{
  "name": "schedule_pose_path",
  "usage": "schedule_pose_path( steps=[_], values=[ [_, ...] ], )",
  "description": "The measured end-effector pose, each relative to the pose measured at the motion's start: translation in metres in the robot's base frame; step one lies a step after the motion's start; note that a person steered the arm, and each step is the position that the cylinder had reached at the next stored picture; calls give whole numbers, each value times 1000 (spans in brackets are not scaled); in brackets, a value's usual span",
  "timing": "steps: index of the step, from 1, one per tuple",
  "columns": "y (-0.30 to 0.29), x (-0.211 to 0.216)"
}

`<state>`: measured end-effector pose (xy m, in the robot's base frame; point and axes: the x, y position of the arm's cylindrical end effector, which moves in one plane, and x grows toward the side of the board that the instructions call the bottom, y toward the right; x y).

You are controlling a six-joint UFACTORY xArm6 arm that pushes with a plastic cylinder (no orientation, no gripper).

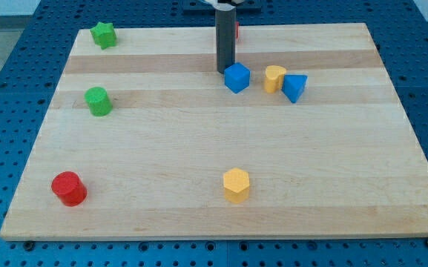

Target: Move your arm towards the left of the blue cube

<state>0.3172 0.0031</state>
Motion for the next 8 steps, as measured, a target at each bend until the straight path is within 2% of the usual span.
schedule_pose_path(
  steps=[8],
  values=[
    [-42,3]
  ],
)
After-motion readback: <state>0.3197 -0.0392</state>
